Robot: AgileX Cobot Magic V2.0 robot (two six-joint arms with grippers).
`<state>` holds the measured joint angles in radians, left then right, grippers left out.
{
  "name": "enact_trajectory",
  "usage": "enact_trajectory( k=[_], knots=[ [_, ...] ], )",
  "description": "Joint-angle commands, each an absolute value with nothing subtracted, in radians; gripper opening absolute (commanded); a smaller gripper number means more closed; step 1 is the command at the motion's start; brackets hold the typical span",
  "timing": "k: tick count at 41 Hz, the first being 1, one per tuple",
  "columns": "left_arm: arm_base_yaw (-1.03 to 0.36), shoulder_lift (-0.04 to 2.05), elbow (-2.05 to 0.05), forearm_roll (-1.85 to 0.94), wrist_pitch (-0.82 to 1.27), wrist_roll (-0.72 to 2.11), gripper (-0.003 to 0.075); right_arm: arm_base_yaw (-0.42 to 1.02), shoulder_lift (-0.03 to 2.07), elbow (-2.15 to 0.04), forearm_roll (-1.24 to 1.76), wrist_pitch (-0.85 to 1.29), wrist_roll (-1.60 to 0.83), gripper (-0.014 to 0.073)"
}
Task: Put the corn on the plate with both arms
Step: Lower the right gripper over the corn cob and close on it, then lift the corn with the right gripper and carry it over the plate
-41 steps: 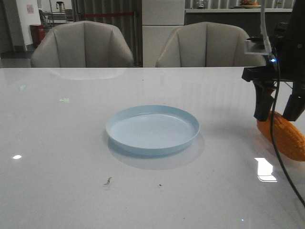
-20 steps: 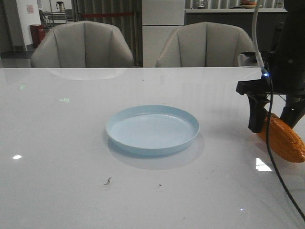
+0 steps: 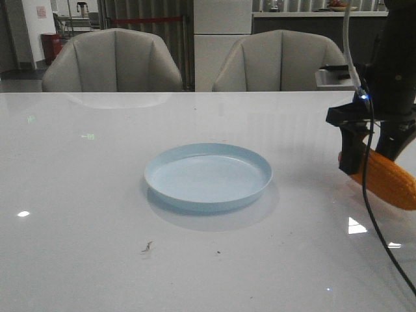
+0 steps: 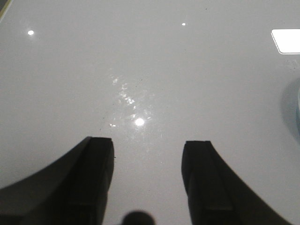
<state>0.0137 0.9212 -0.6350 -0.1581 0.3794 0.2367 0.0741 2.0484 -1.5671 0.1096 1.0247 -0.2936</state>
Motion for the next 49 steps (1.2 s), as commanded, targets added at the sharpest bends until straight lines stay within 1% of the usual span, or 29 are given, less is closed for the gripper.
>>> enact_trajectory(
  k=[1, 8, 17, 25, 33, 46, 49],
  knots=[
    [0.015, 0.910, -0.664, -0.171, 0.310, 0.237, 0.0401, 0.096, 1.988, -1.686, 0.110, 1.077, -0.399, 0.0249],
    [0.015, 0.910, -0.664, -0.171, 0.310, 0.237, 0.0400, 0.165, 1.988, -1.866, 0.155, 1.135, -0.460, 0.0249],
    [0.015, 0.910, -0.664, -0.171, 0.313, 0.237, 0.0400, 0.291, 1.988, -2.024, 0.202, 1.107, -0.494, 0.0249],
    [0.015, 0.910, -0.664, -0.173, 0.315, 0.237, 0.0400, 0.401, 2.002, -2.035, 0.202, 1.069, -0.494, 0.0249],
    [0.015, 0.910, -0.664, -0.191, 0.315, 0.237, 0.0400, 0.477, 2.076, -2.036, 0.202, 1.037, -0.493, 0.0251],
    [0.015, 0.910, -0.664, -0.197, 0.323, 0.237, 0.0400, 0.498, 2.188, -2.036, 0.202, 1.033, -0.481, 0.0251],
    [0.015, 0.910, -0.664, -0.197, 0.325, 0.237, 0.0400, 0.498, 2.197, -2.036, 0.202, 1.032, -0.481, 0.0271]
  ],
)
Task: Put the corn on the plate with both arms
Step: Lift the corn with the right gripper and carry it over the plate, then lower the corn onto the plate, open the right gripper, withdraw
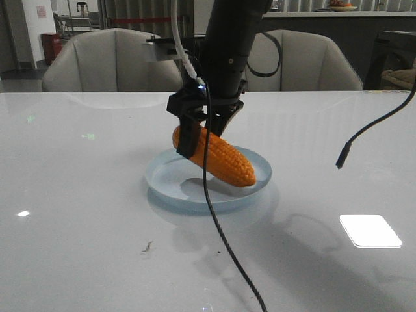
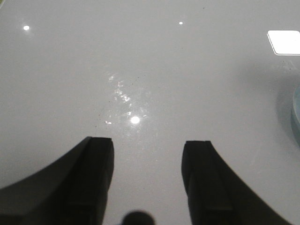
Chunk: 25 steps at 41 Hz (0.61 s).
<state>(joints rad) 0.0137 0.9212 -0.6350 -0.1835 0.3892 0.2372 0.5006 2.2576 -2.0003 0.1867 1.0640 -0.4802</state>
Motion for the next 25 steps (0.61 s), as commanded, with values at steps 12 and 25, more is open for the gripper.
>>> enact_trajectory(
  k=[12, 25],
  knots=[
    [0.015, 0.910, -0.664, -0.197, 0.351, 0.237, 0.0400, 0.498, 2.223, -2.036, 0.202, 1.050, -0.481, 0.0534],
    [0.015, 0.910, -0.664, -0.197, 0.367, 0.237, 0.0400, 0.497, 2.224, -2.134, 0.202, 1.153, -0.480, 0.0533]
  ],
)
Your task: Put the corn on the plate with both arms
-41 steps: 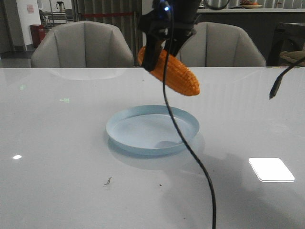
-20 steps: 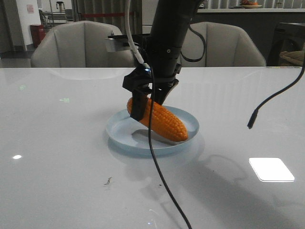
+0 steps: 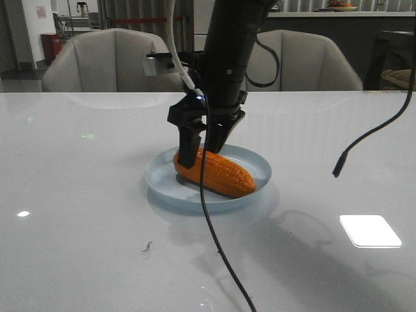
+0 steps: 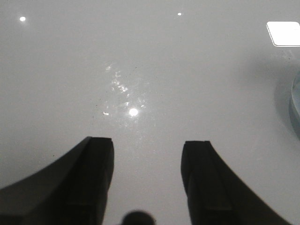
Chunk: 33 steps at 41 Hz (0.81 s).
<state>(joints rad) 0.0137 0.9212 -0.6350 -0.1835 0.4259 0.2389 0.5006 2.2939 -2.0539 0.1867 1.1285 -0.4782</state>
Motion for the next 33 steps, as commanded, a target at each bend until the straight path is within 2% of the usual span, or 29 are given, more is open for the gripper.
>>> enact_trajectory(
  k=[1, 16, 33],
  knots=[
    [0.015, 0.910, -0.664, -0.197, 0.367, 0.237, 0.0400, 0.497, 2.223, -2.152, 0.205, 1.162, -0.479, 0.0533],
    [0.015, 0.910, -0.664, -0.197, 0.367, 0.237, 0.0400, 0.450, 2.120, -2.389, 0.188, 1.331, -0.282, 0.0533],
    [0.015, 0.910, -0.664, -0.197, 0.330, 0.237, 0.0401, 0.248, 1.845, -2.358, 0.187, 1.332, -0.236, 0.0533]
  ],
)
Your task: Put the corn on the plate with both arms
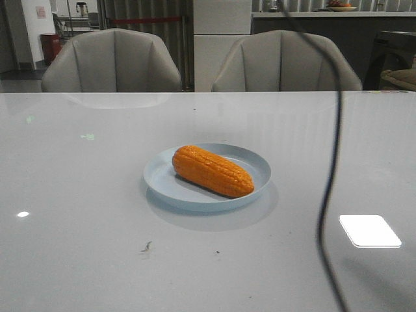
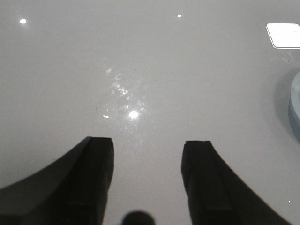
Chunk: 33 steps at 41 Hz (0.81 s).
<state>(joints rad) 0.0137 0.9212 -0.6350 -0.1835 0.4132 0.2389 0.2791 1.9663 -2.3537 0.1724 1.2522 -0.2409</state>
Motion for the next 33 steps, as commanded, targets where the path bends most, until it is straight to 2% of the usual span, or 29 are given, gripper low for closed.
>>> enact_trajectory(
  k=[1, 10, 26, 33],
  knots=[
    [0.015, 0.910, -0.664, -0.197, 0.325, 0.237, 0.0401, 0.238, 1.827, -2.346, 0.187, 1.332, -0.237, 0.0533],
    [0.015, 0.910, -0.664, -0.197, 0.292, 0.237, 0.0400, 0.128, 1.638, -2.126, 0.187, 1.303, -0.237, 0.0533],
    [0.015, 0.910, -0.664, -0.197, 0.285, 0.237, 0.0401, -0.021, 1.118, -1.192, 0.187, 0.818, -0.236, 0.0533],
    [0.015, 0.910, -0.664, -0.197, 0.285, 0.237, 0.0400, -0.089, 0.961, -0.972, 0.187, 0.801, -0.224, 0.0533]
  ],
)
